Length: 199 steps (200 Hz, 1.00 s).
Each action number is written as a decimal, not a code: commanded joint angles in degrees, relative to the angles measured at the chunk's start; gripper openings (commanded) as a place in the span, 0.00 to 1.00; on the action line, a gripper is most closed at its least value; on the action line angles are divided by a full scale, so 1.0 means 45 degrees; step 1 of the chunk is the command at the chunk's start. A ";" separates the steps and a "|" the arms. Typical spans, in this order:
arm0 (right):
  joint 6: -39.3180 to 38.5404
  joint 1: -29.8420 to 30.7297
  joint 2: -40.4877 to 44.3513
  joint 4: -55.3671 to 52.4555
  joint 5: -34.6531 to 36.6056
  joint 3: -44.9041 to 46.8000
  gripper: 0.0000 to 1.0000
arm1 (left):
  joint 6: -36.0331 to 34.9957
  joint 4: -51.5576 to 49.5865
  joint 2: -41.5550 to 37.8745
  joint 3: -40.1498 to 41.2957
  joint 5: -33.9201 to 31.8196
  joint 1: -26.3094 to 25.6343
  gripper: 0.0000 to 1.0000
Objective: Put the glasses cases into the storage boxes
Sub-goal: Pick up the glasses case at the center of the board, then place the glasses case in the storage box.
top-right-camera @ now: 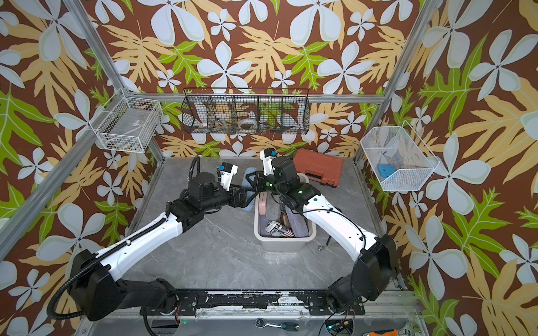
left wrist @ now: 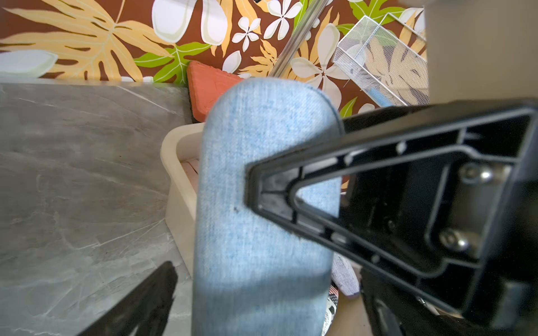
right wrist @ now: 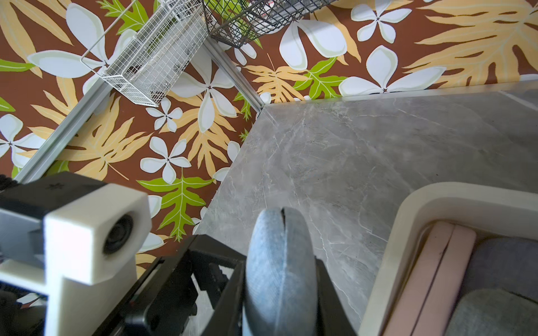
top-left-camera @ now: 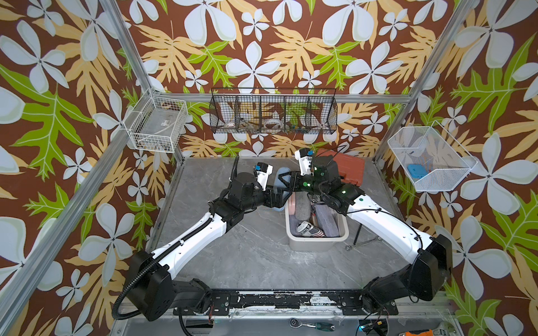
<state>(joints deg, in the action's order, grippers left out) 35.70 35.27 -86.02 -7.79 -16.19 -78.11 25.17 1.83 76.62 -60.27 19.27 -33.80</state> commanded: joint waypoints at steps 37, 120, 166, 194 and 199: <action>-0.1024 0.0034 0.0678 -0.1329 0.2188 -0.0902 0.23 | -0.0106 0.2002 -0.1593 0.1043 0.0353 -0.0008 1.00; -0.3422 0.0035 0.2620 -0.5490 0.7848 -0.0591 0.23 | 0.0397 0.2390 -0.2819 0.1841 -0.2621 -0.0008 1.00; -0.3515 0.0035 0.2599 -0.7107 0.9496 -0.0672 0.23 | 0.0418 0.1860 -0.2296 0.1532 -0.2782 -0.0013 1.00; -0.3807 0.0034 0.2804 -0.7901 1.0417 -0.0649 0.23 | 0.0556 0.1653 -0.1962 0.1329 -0.2525 -0.0008 1.00; -0.3831 0.0039 0.2806 -0.8092 1.0487 -0.0679 0.23 | 0.0576 0.1645 -0.1938 0.1306 -0.2524 -0.0013 1.00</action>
<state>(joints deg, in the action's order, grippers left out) 20.08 35.29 -73.97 -39.86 25.04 -80.77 27.00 9.56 67.33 -53.69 7.79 -33.80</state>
